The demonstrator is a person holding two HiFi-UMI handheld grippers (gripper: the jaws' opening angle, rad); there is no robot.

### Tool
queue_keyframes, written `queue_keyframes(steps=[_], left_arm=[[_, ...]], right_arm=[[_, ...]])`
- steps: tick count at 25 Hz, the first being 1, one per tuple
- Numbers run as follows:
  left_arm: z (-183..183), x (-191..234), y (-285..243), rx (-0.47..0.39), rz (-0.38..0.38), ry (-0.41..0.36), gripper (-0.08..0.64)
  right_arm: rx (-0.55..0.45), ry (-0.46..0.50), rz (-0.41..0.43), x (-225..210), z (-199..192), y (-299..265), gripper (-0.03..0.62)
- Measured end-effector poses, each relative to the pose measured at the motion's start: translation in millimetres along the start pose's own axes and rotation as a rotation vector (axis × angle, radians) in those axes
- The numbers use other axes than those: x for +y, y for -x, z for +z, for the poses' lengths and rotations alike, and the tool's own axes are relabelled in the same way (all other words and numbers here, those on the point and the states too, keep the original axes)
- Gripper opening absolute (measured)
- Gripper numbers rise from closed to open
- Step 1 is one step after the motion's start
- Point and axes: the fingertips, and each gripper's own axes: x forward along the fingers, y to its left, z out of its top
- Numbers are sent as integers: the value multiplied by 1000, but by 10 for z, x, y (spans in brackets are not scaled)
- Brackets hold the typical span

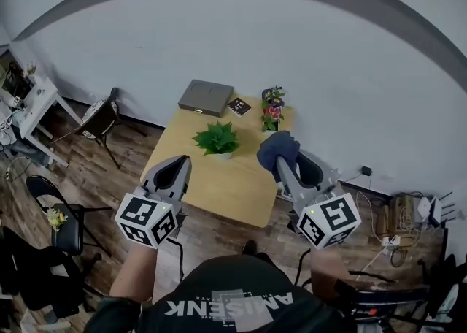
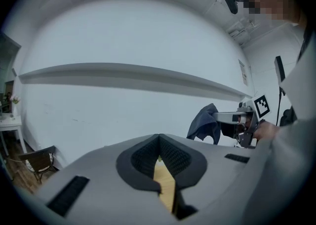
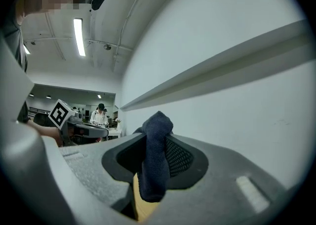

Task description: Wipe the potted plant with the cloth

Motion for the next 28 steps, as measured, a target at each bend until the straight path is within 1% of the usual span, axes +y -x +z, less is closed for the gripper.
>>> queue_keyframes(steps=[4,7,11,13,15,18,20,24,28], left_arm=[[-59,9,-251,33,14,-6,2],[-90,58,-392,48,13,-3,2],[-130,87,-526,82,-12,-78,3],[-154,129,-595,98,-39,-103,8],[-149,209,-651,100,-67,-108,81],[-146,322,-700,103,-112,-123,83],[-147,390,-735,110,-142,-139,117],[-106,565,-815,99,-173,-142,140],[-199,635,-842,131,-223,-151,146]], right_arm=[[1,-9,47,-184,-35,-165,110],[3,-19,52,-285,-75,-270,110],[18,-21,53,-353,-136,-404,110],[22,-19,35,-387,-142,-471,110],[23,-13,15,-393,-134,-555,110],[29,-21,-33,-382,-158,-651,110],[29,-32,-67,-382,-168,-702,110],[29,-25,-120,-381,-144,-824,110],[27,-45,-155,-320,-140,-888,110]])
